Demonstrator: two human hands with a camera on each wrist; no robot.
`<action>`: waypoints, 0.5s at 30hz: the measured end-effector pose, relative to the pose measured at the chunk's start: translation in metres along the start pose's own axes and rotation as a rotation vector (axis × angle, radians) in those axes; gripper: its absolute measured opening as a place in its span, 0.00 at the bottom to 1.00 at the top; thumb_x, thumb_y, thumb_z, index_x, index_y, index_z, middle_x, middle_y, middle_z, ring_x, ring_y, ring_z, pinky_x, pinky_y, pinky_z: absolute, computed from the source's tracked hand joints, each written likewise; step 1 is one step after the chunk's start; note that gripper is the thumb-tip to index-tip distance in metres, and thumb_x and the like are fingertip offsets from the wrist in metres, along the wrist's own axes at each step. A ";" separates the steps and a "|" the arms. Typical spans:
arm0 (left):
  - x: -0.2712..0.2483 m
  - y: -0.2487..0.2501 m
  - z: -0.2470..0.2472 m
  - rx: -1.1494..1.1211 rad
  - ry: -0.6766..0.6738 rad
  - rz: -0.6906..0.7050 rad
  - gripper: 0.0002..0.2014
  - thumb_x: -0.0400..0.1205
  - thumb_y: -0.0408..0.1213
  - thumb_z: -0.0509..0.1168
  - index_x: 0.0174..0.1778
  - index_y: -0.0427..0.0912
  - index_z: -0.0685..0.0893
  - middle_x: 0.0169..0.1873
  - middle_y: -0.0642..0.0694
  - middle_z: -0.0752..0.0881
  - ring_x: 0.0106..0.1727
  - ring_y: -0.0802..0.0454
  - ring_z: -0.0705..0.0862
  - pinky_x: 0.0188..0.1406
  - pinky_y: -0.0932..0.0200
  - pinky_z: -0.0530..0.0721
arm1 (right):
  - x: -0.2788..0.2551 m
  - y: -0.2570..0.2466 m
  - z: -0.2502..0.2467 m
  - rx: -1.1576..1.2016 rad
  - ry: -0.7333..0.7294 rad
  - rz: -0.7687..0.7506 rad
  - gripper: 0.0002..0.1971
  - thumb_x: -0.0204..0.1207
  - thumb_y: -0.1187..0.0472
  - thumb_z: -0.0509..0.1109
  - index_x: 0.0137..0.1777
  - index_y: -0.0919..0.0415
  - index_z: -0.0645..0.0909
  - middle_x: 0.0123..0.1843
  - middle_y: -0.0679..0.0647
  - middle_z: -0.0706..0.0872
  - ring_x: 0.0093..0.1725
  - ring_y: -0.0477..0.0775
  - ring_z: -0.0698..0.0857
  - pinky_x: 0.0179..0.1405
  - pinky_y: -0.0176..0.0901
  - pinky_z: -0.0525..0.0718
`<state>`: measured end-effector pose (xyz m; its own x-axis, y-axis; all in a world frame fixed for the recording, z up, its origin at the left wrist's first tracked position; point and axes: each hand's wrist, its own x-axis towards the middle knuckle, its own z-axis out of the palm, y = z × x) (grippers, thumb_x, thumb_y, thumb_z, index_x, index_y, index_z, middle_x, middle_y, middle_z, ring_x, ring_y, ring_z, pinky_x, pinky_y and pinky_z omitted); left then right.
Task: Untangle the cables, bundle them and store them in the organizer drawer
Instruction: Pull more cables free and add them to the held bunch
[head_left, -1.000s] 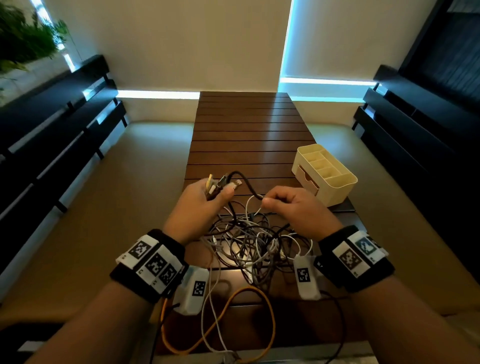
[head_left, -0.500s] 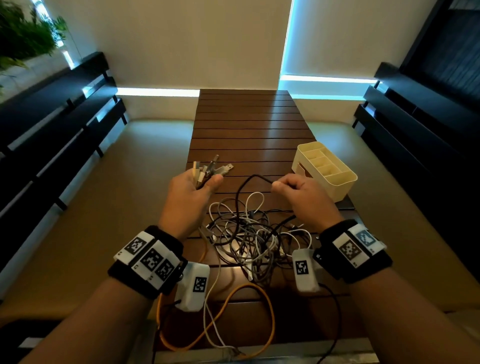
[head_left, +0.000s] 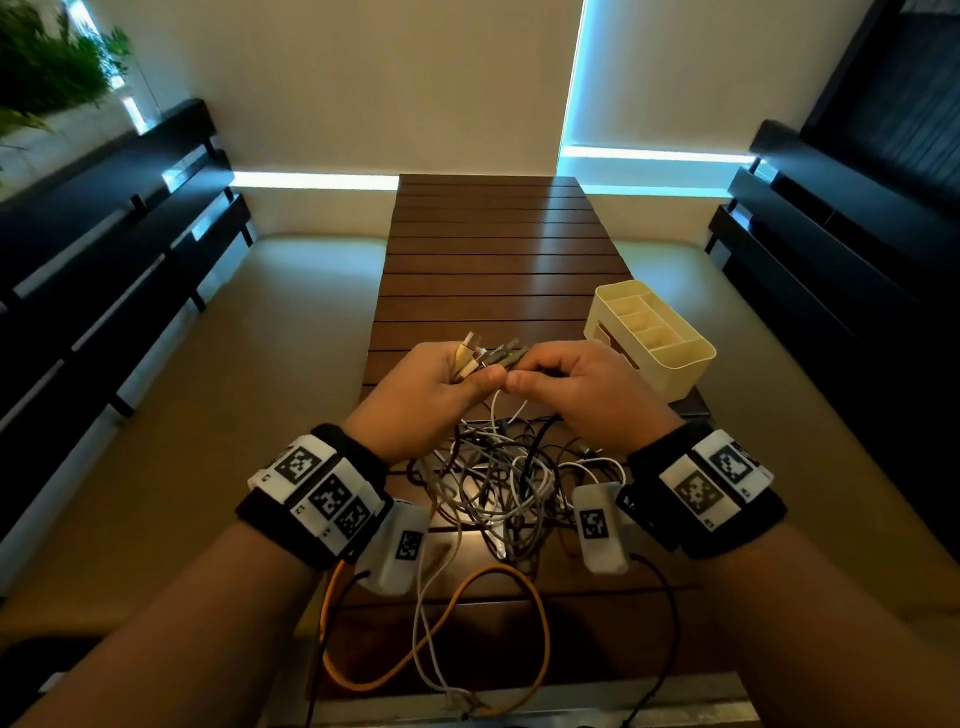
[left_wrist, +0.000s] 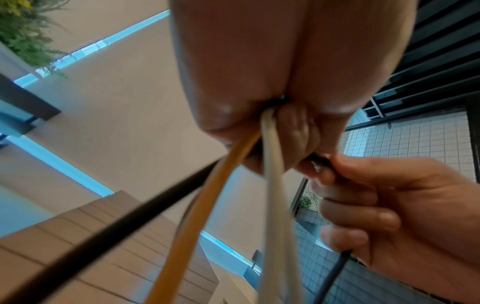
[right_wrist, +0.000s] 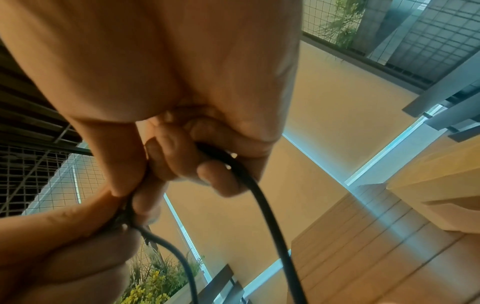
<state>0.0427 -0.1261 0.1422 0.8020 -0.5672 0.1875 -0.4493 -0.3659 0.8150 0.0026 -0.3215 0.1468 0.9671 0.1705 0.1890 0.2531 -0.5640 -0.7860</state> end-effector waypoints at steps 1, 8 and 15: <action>0.000 0.000 -0.003 0.028 -0.024 -0.018 0.19 0.85 0.48 0.65 0.35 0.36 0.79 0.20 0.55 0.74 0.21 0.60 0.69 0.24 0.62 0.70 | -0.001 0.001 0.002 0.016 0.007 -0.010 0.08 0.81 0.56 0.72 0.47 0.58 0.90 0.39 0.55 0.89 0.41 0.54 0.85 0.41 0.42 0.82; -0.007 0.009 -0.032 -0.627 0.135 -0.109 0.15 0.84 0.47 0.66 0.45 0.36 0.77 0.19 0.54 0.65 0.18 0.58 0.60 0.16 0.67 0.62 | -0.015 0.049 0.037 0.209 -0.045 0.197 0.21 0.78 0.33 0.59 0.47 0.46 0.87 0.33 0.45 0.81 0.39 0.48 0.82 0.54 0.57 0.83; -0.025 -0.031 -0.024 0.281 0.096 -0.468 0.18 0.86 0.45 0.66 0.31 0.41 0.78 0.23 0.49 0.75 0.23 0.55 0.70 0.23 0.59 0.66 | 0.000 0.026 0.014 0.166 0.194 0.196 0.14 0.87 0.51 0.62 0.44 0.55 0.84 0.31 0.39 0.81 0.32 0.39 0.77 0.36 0.38 0.75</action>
<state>0.0462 -0.0828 0.1249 0.9676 -0.2321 -0.0995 -0.1140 -0.7532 0.6479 0.0085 -0.3251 0.1182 0.9882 -0.0942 0.1205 0.0689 -0.4289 -0.9007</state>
